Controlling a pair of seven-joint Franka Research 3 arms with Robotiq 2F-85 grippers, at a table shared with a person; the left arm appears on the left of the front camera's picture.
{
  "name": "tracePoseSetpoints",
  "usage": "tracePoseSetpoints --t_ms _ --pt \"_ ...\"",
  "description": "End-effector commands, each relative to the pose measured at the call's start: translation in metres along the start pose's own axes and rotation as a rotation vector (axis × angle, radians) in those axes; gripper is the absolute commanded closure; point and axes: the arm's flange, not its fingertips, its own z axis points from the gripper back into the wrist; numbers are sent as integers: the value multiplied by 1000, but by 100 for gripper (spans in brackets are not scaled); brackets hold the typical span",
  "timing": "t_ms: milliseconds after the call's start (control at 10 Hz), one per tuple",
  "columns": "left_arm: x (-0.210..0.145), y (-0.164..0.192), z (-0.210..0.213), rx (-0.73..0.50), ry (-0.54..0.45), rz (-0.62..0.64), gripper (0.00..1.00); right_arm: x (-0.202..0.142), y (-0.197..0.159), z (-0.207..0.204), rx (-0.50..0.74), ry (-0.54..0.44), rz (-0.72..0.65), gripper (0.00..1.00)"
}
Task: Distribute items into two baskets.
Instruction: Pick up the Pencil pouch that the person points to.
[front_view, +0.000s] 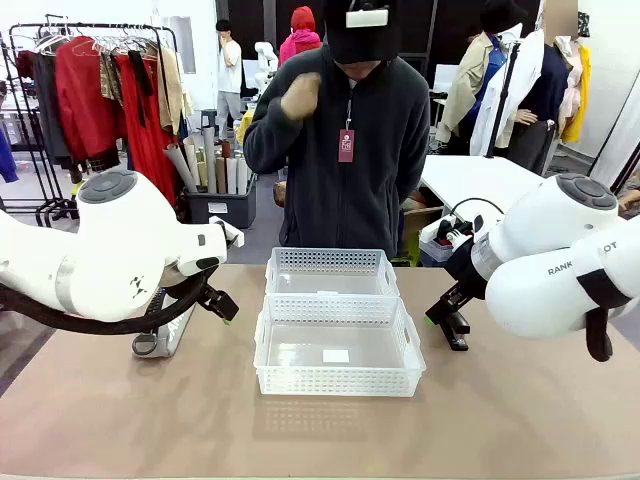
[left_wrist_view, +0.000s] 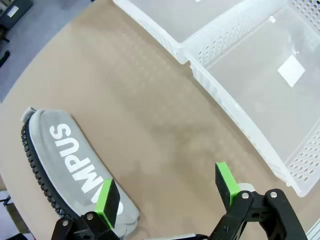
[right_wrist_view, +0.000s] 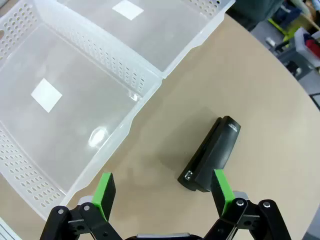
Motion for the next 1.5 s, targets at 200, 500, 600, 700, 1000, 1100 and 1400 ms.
tracePoseSetpoints --t_ms 200,500,600,700,1000,1100,1400 --pt "0 0 0 0 0 0 0 0 0 0 0 0 0 0" --pt "0 0 0 0 0 0 0 0 0 0 0 0 0 0" --pt "0 0 0 0 0 0 0 0 0 0 0 0 0 0" --pt "0 0 0 0 0 0 0 0 0 0 0 0 0 0" --pt "0 0 0 0 0 0 0 0 0 0 0 0 0 0" --pt "0 0 0 0 0 0 0 0 0 0 0 0 0 0" --pt "0 0 0 0 0 0 0 0 0 0 0 0 0 0"
